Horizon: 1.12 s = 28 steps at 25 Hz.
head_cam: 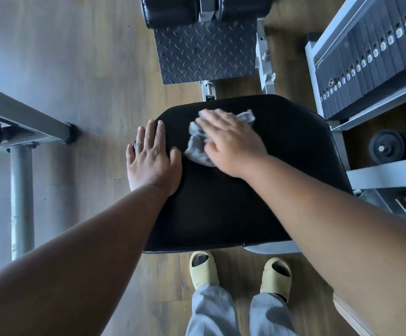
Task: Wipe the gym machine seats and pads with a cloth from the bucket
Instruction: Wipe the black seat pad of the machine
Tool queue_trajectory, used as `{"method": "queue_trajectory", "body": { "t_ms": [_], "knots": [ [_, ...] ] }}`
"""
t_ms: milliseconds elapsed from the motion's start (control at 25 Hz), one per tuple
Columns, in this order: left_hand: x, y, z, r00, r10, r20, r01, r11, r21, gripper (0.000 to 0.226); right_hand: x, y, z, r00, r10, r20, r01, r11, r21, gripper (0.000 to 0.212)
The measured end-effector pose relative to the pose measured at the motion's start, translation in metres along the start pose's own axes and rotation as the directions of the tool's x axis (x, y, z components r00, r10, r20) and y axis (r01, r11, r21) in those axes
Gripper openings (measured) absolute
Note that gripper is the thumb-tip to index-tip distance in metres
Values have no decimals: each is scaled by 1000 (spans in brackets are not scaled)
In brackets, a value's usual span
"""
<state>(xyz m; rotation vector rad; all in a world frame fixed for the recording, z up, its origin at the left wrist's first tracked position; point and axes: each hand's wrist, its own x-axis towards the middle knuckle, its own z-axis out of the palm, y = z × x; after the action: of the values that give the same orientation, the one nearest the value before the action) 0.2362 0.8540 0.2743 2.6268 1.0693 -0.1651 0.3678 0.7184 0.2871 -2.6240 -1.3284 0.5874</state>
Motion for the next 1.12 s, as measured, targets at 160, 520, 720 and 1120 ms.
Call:
{"method": "queue_trajectory", "body": {
  "t_ms": [160,520,720,1120],
  "knots": [
    [1,-1,1,1000,4,-9,-4,1000,1,68,39,12,-4,957,285,-56,-287,957,-43,59],
    [3,-3,2,999,-4,-36,4,1000,-17,72,44,-8,-6,994,-94,55,96,994,-46,57],
    [2,-3,1,1000,7,-25,-7,1000,-9,71,-23,87,-22,941,317,-116,-321,947,-15,56],
    [4,-3,2,1000,4,-31,-5,1000,-15,70,-1,3,-2,771,630,-94,-630,776,40,67]
  ]
}}
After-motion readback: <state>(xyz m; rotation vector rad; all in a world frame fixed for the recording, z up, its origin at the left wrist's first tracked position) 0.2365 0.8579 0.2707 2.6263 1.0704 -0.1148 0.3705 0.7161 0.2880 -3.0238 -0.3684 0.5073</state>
